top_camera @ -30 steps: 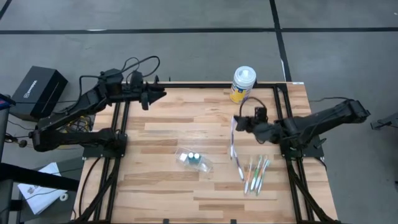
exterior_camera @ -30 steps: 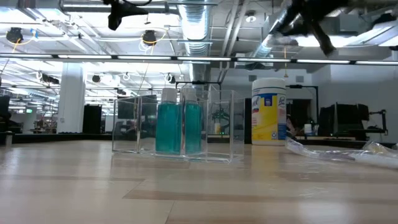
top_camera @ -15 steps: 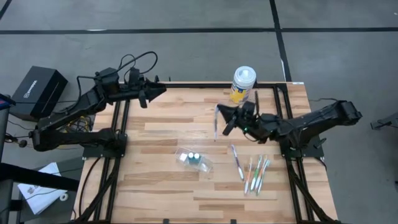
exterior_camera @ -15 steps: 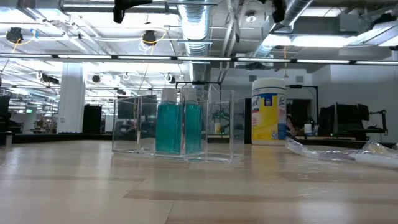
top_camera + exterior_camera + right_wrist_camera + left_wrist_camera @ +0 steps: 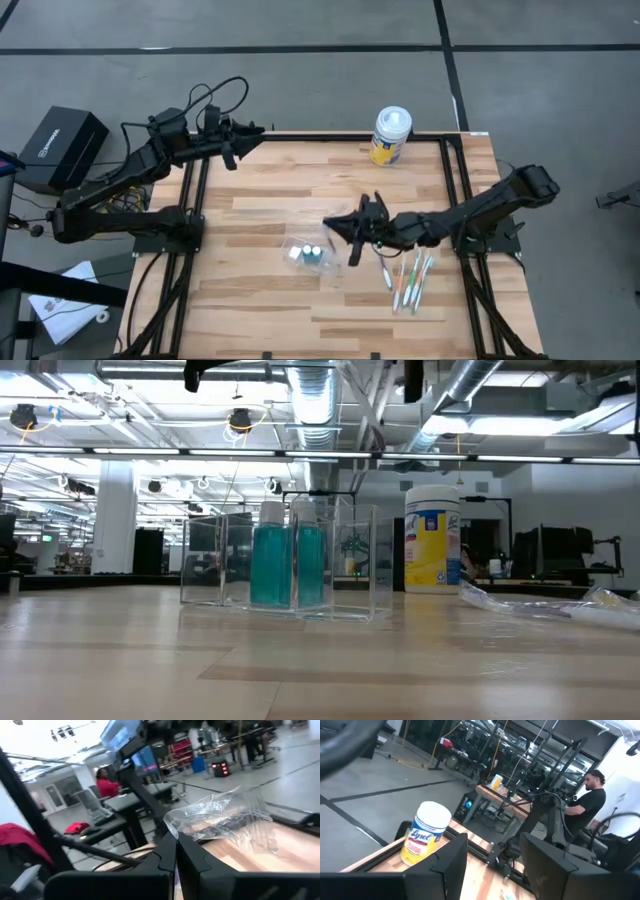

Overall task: Pick & Place toothbrushing station
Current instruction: Put the top purple toothbrush into the transparent organizer

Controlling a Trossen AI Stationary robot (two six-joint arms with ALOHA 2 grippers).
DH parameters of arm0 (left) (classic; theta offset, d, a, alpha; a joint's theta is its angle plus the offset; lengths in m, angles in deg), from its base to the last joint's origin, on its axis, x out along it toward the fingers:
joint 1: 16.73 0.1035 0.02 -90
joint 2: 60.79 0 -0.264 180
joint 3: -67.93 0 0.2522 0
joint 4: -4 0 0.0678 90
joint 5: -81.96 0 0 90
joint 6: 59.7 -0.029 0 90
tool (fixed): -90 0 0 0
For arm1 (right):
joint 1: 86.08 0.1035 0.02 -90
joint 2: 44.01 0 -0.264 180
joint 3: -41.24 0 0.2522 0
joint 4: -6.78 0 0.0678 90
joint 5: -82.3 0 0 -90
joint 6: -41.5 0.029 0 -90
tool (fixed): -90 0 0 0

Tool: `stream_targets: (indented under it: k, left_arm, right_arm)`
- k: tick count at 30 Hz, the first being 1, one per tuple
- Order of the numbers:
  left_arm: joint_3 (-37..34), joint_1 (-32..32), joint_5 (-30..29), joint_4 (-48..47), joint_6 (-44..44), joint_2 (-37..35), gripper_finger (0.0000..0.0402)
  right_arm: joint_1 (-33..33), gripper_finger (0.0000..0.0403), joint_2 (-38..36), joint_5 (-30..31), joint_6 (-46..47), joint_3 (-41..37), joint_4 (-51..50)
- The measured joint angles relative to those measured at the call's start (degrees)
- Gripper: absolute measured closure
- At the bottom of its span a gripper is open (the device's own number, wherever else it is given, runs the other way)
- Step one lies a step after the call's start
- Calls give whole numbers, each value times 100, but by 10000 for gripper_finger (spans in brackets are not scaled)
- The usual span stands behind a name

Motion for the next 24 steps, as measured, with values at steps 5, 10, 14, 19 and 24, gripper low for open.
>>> stream_targets:
  k: [5, 10, 14, 19, 24]
  left_arm:
    - [0, -56, -4, 2, 9, 0, 225]
    - [0, -157, 6, 2, -31, 0, 225]
    - [0, -278, 18, 2, -136, 0, 225]
    - [0, -402, 44, 4, -138, 0, 225]
    - [0, -464, 42, 7, -138, 0, 225]
  right_arm:
    - [66, 403, 332, -107, -80, 2, 453]
    - [-52, 403, 698, -98, -80, 2, 695]
    - [-180, 403, 1044, -97, -78, 2, 1110]
    - [-305, 403, 1363, -90, 126, -3, 1317]
    - [-303, 403, 1600, -42, 335, 2, 1346]
